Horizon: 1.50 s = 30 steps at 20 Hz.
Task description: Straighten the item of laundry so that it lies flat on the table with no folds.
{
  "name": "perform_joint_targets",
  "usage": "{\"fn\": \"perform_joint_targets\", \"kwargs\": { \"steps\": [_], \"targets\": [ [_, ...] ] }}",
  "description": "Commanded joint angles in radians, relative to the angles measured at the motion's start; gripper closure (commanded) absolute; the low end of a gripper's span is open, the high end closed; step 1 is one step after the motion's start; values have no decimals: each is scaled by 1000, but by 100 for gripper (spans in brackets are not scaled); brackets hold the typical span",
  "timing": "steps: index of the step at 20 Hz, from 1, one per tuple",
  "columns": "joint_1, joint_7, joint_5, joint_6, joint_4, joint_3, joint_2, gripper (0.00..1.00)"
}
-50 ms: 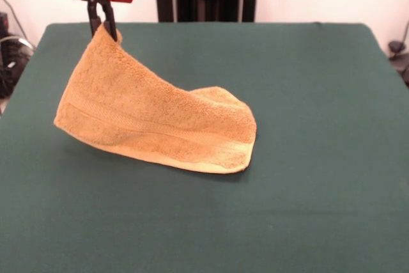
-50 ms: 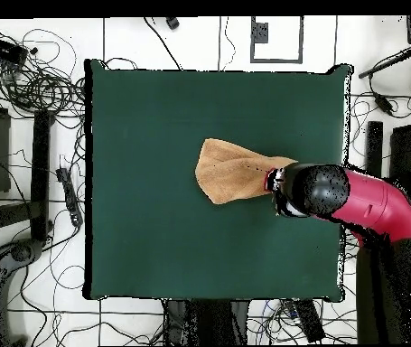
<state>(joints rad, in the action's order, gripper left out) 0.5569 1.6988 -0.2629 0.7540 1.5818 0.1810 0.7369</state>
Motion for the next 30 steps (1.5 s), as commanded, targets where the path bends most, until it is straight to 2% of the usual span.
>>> {"fn": "perform_joint_targets", "kwargs": {
  "steps": [1, 16, 17, 19, 22, 30],
  "targets": [
    [-2, -48, -35, -21, 94, 72, -37, 100],
    [-1, -61, -33, 9, 90, 74, -33, 100],
    [-1, -52, -25, 17, 92, 72, -34, 0],
    [-5, -44, -33, -2, 93, 67, -32, 0],
    [14, -94, -29, 2, 103, 99, -32, 0],
    [12, -68, -24, 1, 111, 94, -25, 0]
  ]
}}
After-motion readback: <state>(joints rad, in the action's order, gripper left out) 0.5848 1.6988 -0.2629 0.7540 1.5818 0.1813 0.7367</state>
